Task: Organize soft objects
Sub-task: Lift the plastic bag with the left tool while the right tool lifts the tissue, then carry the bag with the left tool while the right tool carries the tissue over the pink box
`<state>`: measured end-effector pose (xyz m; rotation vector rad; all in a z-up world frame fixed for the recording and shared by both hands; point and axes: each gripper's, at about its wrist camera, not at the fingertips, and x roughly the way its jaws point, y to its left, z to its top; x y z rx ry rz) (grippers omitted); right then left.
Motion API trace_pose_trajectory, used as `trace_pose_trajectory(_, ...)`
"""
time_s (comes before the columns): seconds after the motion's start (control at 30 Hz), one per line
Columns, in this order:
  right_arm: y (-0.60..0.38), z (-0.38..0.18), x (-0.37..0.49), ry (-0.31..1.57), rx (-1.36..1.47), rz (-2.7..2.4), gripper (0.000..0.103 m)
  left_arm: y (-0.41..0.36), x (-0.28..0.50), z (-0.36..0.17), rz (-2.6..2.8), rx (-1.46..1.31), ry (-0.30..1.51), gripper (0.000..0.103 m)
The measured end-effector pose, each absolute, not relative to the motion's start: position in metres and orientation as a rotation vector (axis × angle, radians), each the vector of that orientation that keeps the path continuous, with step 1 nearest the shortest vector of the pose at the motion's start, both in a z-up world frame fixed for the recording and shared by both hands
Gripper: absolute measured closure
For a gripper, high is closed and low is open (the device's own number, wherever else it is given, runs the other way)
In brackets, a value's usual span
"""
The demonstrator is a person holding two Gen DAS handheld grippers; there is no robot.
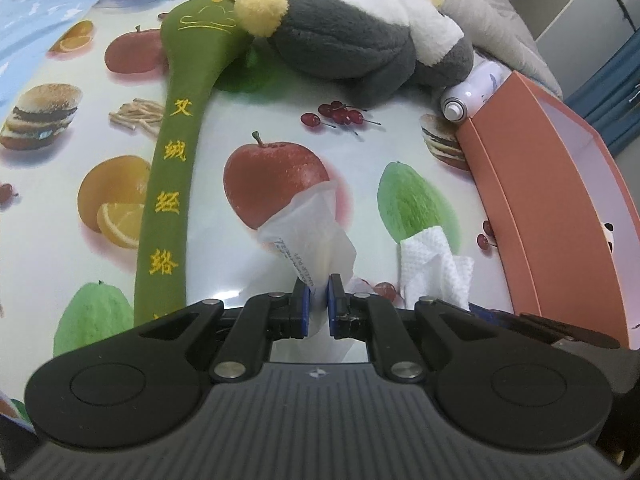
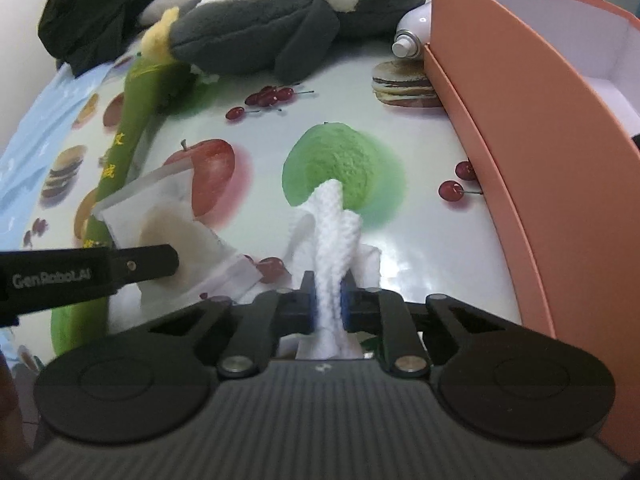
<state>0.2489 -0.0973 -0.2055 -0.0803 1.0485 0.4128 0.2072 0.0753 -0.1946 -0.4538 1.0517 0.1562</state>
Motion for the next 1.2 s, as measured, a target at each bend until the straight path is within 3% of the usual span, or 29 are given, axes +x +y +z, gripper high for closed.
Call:
trace_pose_trajectory(0.43,-0.117,-0.149,0.258,1.014,-0.044,0.510,0.090,0.055,0.221,-0.154,0.107,-0.426,1.018,0.092)
trace_pose_trajectory(0.73,-0.142,-0.140,0.226,0.949,0.003,0.521,0.090,0.046,0.191,-0.152,0.061,-0.400,0.971,0.092)
trace_pose_trajectory(1.2,-0.173,-0.094,0.192,0.852,0.044,0.524,0.090,0.023,0.163,-0.102,0.003,-0.381,0.890,0.092)
